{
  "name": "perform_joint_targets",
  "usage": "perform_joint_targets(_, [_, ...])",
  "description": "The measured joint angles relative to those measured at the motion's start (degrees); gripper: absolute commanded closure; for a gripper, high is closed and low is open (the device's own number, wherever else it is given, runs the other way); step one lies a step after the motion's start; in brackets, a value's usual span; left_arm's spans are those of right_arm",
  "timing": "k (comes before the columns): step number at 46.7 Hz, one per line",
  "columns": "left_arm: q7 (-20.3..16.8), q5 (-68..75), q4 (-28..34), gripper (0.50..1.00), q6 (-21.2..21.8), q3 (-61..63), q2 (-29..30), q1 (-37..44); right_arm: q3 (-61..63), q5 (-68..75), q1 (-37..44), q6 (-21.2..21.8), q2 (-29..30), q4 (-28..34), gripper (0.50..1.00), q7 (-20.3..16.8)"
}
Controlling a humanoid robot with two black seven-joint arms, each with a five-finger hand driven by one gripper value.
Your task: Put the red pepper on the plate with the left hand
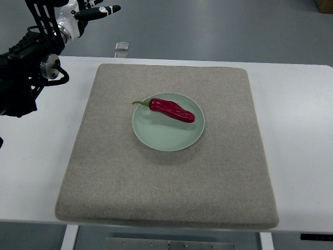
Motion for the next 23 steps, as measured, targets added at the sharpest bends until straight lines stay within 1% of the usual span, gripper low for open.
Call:
perform_joint_targets(6, [3.0,-1.4,0.2,0.529,4.0,-2.2,-0.8,0.6,0.0,0.0,0.0,0.0,0.0,0.0,0.568,0.0])
perform_joint_targets(9, [3.4,-1.4,0.3,0.529,5.7,-3.1,-1.5,1.3,0.0,0.0,0.0,0.0,0.0,0.0,0.568,0.0])
perform_joint_targets(11, [3.4,-1.4,0.3,0.529,6.1,-3.6,-2.0,1.6,0.0,0.0,0.0,0.0,0.0,0.0,0.568,0.0])
perform_joint_targets(18, [3.4,-2.7,2.6,0.529,4.9,-6.6,-3.3,2.5,0.0,0.0,0.0,0.0,0.0,0.0,0.568,0.0])
perform_joint_targets(23, [3.4,-6.4,3.8,0.529,1.8,-7.5,-4.6,3.3,0.0,0.0,0.1,0.0,0.0,0.0,0.568,0.0])
